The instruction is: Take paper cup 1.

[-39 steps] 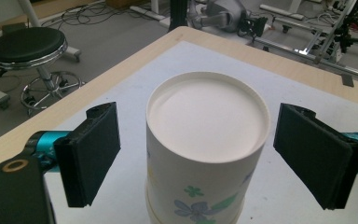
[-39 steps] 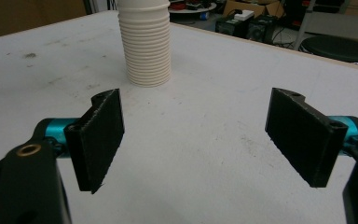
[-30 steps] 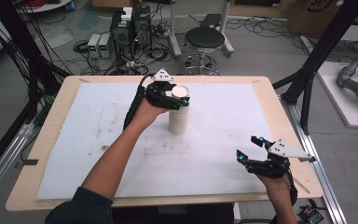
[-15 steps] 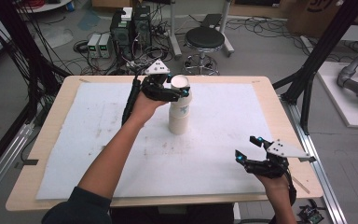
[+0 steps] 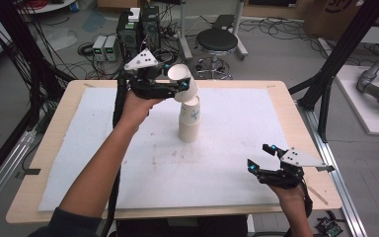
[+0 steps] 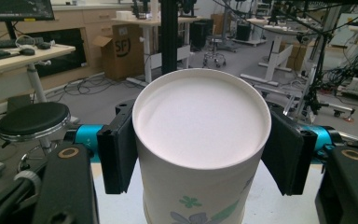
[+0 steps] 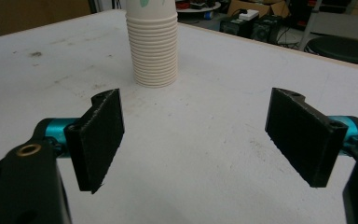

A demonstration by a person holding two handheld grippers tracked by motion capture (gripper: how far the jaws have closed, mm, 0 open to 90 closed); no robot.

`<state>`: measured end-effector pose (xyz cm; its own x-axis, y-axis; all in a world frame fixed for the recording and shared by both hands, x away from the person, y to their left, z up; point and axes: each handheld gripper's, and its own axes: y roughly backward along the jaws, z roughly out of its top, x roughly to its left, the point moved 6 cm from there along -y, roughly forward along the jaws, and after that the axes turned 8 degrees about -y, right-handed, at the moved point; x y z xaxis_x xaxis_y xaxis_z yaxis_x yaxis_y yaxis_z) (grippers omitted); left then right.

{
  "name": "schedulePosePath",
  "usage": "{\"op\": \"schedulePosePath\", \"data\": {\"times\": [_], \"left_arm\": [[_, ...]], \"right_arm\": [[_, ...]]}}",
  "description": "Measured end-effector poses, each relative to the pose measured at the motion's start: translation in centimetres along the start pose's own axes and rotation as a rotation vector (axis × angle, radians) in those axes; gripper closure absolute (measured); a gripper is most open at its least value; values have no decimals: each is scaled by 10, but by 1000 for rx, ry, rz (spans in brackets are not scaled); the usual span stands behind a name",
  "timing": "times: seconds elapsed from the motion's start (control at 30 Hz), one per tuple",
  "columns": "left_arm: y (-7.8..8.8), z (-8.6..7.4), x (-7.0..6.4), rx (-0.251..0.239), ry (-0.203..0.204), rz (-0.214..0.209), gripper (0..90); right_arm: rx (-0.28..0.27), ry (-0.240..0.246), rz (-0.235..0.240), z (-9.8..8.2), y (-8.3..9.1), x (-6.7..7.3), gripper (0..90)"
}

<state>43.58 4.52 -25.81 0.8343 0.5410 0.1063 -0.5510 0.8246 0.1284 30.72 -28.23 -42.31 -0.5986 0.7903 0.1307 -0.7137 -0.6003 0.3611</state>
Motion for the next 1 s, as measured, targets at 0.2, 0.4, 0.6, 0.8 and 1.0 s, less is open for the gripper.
{"op": "schedulePosePath", "data": {"times": [0.2, 0.4, 0.6, 0.8, 1.0], "left_arm": [[17, 4, -3, -11, -6, -11, 346], [42, -13, -15, -10, -3, -22, 345], [57, -37, -21, 13, 14, -18, 343], [65, -54, -24, 42, 32, -14, 343], [69, -70, -30, 71, 30, -23, 342]], "right_arm": [[8, 3, 6, -1, -2, 2, 197], [16, 0, 17, -2, -4, 3, 197], [15, 10, 21, 1, -6, 5, 197], [20, 22, 35, 4, -11, 8, 197], [23, 16, 52, 6, -12, 13, 197]]}}
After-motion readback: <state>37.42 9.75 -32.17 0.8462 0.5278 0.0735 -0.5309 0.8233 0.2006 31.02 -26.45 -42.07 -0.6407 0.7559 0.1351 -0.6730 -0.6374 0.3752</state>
